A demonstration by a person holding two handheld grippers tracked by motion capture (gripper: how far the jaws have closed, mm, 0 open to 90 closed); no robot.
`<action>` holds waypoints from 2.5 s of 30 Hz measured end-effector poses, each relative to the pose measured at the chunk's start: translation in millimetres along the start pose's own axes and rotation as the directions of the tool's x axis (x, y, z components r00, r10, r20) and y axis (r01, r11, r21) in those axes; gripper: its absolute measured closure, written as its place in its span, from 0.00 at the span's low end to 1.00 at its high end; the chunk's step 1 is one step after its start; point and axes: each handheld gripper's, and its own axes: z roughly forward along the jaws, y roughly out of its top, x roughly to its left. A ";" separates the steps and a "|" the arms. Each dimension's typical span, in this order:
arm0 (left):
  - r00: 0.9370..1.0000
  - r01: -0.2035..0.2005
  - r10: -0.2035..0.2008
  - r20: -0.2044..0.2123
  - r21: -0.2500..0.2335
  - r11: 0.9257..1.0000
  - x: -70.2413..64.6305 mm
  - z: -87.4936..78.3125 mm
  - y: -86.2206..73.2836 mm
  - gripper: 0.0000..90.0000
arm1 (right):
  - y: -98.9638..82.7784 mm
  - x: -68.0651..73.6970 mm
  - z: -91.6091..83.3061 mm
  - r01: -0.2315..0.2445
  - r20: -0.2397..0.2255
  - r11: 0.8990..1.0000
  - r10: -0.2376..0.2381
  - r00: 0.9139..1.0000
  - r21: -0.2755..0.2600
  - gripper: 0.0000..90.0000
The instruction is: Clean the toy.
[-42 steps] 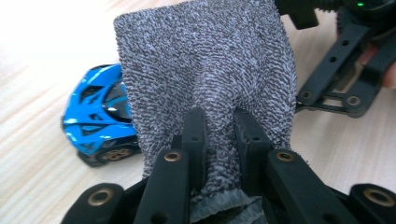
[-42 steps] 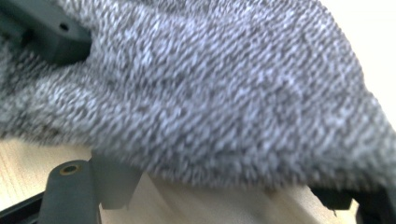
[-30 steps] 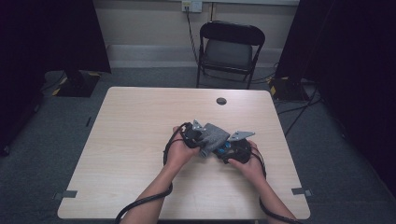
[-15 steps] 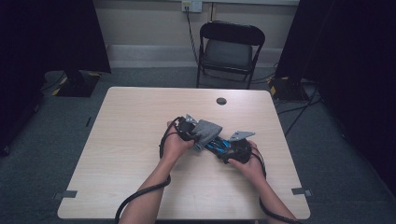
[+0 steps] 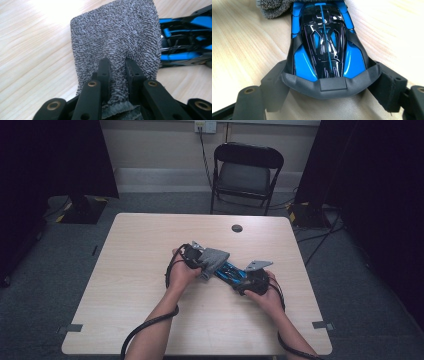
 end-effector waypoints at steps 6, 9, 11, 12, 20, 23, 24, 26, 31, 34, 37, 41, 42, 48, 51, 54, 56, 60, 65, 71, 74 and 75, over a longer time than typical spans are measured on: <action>1.000 0.009 -0.008 -0.012 0.013 1.000 6.5 -3.1 -4.4 0.85 | 0.0 0.0 0.0 0.000 0.000 1.000 0.000 1.000 0.000 0.26; 1.000 0.006 -0.005 -0.030 0.014 1.000 9.0 -4.9 -7.0 0.85 | 0.0 0.0 0.0 0.000 0.000 1.000 0.000 1.000 0.000 0.26; 0.999 0.008 -0.007 -0.033 0.017 1.000 11.3 -6.3 -9.1 0.85 | 0.0 0.0 0.0 0.000 0.000 1.000 0.000 1.000 0.000 0.26; 0.999 0.012 -0.011 -0.032 0.015 1.000 12.2 -6.7 -10.2 0.85 | 0.0 0.0 0.0 0.000 0.000 1.000 0.000 1.000 0.000 0.26; 0.998 0.024 -0.023 -0.052 0.016 1.000 21.5 -14.4 -17.8 0.85 | 0.0 0.0 0.0 0.000 0.000 1.000 0.000 1.000 0.000 0.26; 0.997 0.034 -0.033 -0.064 0.012 0.999 25.1 -17.4 -20.7 0.85 | 0.0 0.0 0.0 0.000 0.000 1.000 0.000 1.000 0.000 0.26; 0.996 0.053 -0.053 -0.068 0.002 0.999 27.6 -20.1 -22.9 0.85 | 0.0 0.0 0.0 0.000 0.000 1.000 0.000 1.000 0.000 0.26; 0.995 0.061 -0.062 -0.072 -0.007 0.998 29.7 -24.0 -24.1 0.85 | 0.0 0.0 0.0 0.000 0.000 1.000 0.000 1.000 0.000 0.26; 0.995 0.073 -0.076 -0.067 -0.036 0.997 33.2 -34.7 -22.9 0.85 | 0.0 0.0 0.0 0.000 0.000 1.000 0.000 1.000 0.000 0.26; 0.996 0.075 -0.078 -0.043 -0.078 0.994 29.8 -43.5 -18.3 0.85 | 0.0 0.0 0.0 0.000 0.000 1.000 0.000 1.000 0.000 0.26; 0.998 0.048 -0.051 -0.023 -0.089 0.995 22.9 -47.3 -14.0 0.85 | 0.0 0.0 0.0 0.000 0.000 1.000 0.000 1.000 0.000 0.26; 1.000 0.019 -0.021 -0.013 -0.102 0.995 12.8 -47.7 -9.7 0.85 | 0.0 0.0 0.0 0.000 0.000 1.000 0.000 1.000 0.000 0.26; 1.000 -0.003 0.003 0.003 -0.108 0.994 5.2 -47.3 -6.6 0.85 | 0.0 0.0 0.0 0.000 0.000 1.000 0.000 1.000 0.000 0.26; 0.995 -0.064 0.073 0.063 -0.132 0.989 -23.6 -43.1 3.4 0.85 | 0.0 0.0 0.0 0.000 0.000 1.000 0.000 1.000 0.000 0.26; 0.993 -0.079 0.089 0.076 -0.130 0.988 -30.8 -40.7 5.3 0.85 | 0.0 0.0 0.0 0.000 0.000 1.000 0.000 1.000 0.000 0.26; 0.989 -0.100 0.112 0.096 -0.124 0.987 -44.9 -31.3 6.5 0.85 | 0.0 0.0 0.0 0.000 0.000 1.000 0.000 1.000 0.000 0.26; 0.986 -0.113 0.125 0.107 -0.112 0.987 -48.9 -27.0 6.1 0.85 | 0.0 0.0 0.0 0.000 0.000 1.000 0.000 1.000 0.000 0.26; 0.982 -0.126 0.140 0.126 -0.110 0.986 -60.1 -18.6 5.8 0.85 | 0.0 0.0 0.0 0.000 0.000 1.000 0.000 1.000 0.000 0.26; 0.975 -0.172 0.183 0.127 -0.091 0.981 -70.9 -13.5 7.9 0.85 | 0.0 0.0 0.0 0.000 0.000 1.000 0.000 1.000 0.000 0.26; 0.958 -0.241 0.249 0.141 -0.073 0.968 -86.3 -7.8 11.9 0.84 | 0.0 0.0 0.0 0.001 0.000 1.000 -0.001 1.000 0.000 0.26; 0.960 -0.238 0.244 0.136 -0.056 0.970 -86.3 -2.2 11.6 0.85 | 0.0 0.0 0.0 0.001 0.000 1.000 -0.001 1.000 0.000 0.26; 0.960 -0.238 0.244 0.136 -0.056 0.970 -86.3 -2.2 11.6 0.84 | 0.0 0.0 0.0 0.001 0.000 1.000 -0.001 1.000 0.000 0.26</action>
